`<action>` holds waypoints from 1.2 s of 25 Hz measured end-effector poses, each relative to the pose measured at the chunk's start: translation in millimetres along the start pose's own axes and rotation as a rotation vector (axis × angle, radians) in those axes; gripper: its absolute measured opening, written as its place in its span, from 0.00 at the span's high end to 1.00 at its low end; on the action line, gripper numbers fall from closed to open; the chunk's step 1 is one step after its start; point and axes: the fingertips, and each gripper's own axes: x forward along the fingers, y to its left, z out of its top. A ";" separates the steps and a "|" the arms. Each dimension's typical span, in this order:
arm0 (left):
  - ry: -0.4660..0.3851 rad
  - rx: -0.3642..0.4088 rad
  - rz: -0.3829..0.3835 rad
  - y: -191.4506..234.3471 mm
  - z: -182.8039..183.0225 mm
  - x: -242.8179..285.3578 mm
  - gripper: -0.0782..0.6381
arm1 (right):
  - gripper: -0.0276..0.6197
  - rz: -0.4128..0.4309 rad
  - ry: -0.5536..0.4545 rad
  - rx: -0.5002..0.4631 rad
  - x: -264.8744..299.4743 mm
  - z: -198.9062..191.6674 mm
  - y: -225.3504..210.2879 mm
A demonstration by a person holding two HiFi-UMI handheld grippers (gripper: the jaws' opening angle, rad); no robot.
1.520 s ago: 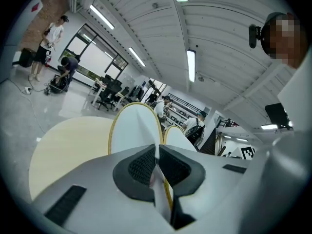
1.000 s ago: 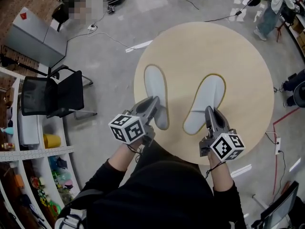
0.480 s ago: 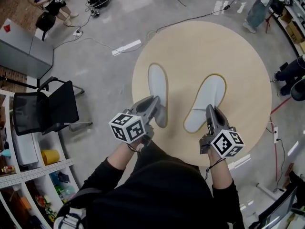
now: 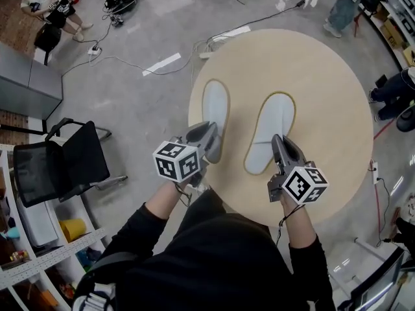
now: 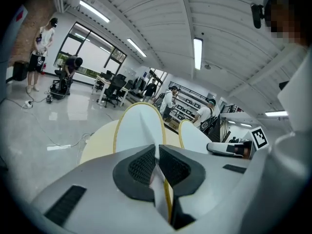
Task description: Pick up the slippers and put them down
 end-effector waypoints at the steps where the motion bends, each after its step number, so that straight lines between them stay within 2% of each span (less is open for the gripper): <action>1: 0.013 0.008 -0.006 7.5 1.9 2.7 0.84 | 0.91 0.000 0.004 0.009 9.9 -2.7 3.7; 11: 0.148 0.063 0.016 92.7 12.8 36.9 0.84 | 0.91 -0.010 0.073 0.019 109.7 -30.6 27.1; 16: 0.191 0.012 0.050 130.6 11.5 64.9 0.84 | 0.91 0.000 0.114 0.044 154.9 -43.0 25.0; 22: 0.242 -0.063 0.076 156.1 -3.3 97.7 0.84 | 0.91 0.012 0.164 0.100 198.6 -63.0 8.4; 30: 0.284 -0.095 0.105 186.6 -17.6 124.6 0.84 | 0.91 -0.005 0.230 0.132 237.9 -94.8 -13.8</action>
